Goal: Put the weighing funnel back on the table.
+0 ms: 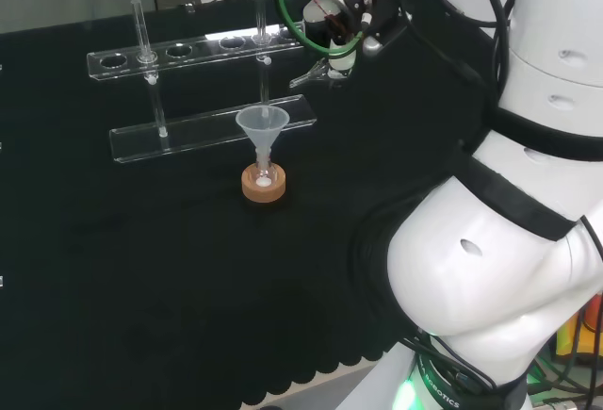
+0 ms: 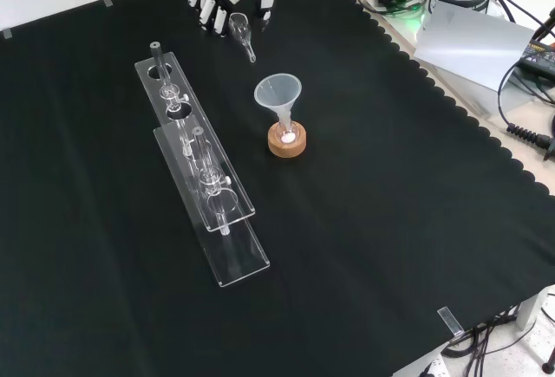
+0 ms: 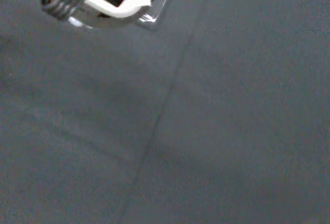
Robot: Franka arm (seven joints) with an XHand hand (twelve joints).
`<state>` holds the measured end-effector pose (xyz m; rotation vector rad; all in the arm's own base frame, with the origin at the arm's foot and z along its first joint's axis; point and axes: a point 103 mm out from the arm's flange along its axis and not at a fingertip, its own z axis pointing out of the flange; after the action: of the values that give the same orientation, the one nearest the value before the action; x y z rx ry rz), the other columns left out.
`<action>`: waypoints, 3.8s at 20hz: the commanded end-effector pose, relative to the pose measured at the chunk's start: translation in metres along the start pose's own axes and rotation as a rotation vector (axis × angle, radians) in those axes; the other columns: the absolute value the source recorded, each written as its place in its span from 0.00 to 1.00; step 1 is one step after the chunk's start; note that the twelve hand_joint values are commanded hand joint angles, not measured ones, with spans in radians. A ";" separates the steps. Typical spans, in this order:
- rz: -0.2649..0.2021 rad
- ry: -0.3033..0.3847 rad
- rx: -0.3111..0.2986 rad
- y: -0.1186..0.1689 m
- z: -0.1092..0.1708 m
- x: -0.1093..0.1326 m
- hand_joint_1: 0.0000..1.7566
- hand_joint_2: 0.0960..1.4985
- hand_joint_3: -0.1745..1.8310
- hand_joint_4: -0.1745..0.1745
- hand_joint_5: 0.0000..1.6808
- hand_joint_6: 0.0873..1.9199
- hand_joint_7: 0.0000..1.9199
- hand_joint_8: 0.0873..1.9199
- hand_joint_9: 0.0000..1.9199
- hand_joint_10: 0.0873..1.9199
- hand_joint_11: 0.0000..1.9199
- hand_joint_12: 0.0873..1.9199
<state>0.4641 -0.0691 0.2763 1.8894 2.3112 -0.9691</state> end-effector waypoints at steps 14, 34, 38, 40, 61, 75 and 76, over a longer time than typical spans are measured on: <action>0.010 0.107 -0.009 0.030 0.050 -0.011 0.61 0.44 0.44 1.00 0.66 0.49 0.33 0.32 0.52 0.18 0.36 0.57; 0.001 0.182 -0.032 0.071 0.123 -0.009 0.61 0.44 0.44 1.00 0.65 0.50 0.34 0.32 0.53 0.18 0.36 0.57; -0.011 0.196 -0.033 0.077 0.137 -0.003 0.61 0.44 0.44 1.00 0.65 0.50 0.34 0.32 0.53 0.18 0.36 0.57; -0.016 0.204 -0.037 0.079 0.142 -0.001 0.61 0.44 0.44 1.00 0.65 0.50 0.34 0.32 0.53 0.18 0.36 0.57; -0.051 0.215 -0.038 0.091 0.165 0.024 0.61 0.44 0.44 1.00 0.65 0.49 0.35 0.32 0.53 0.18 0.36 0.57; -0.049 0.227 -0.041 0.094 0.178 0.032 0.61 0.44 0.44 1.00 0.65 0.49 0.35 0.32 0.53 0.18 0.36 0.57; -0.049 0.228 -0.041 0.094 0.178 0.031 0.61 0.44 0.44 1.00 0.65 0.49 0.35 0.32 0.53 0.18 0.36 0.57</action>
<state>0.4731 -0.1143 0.0779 2.0314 2.4874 -0.7405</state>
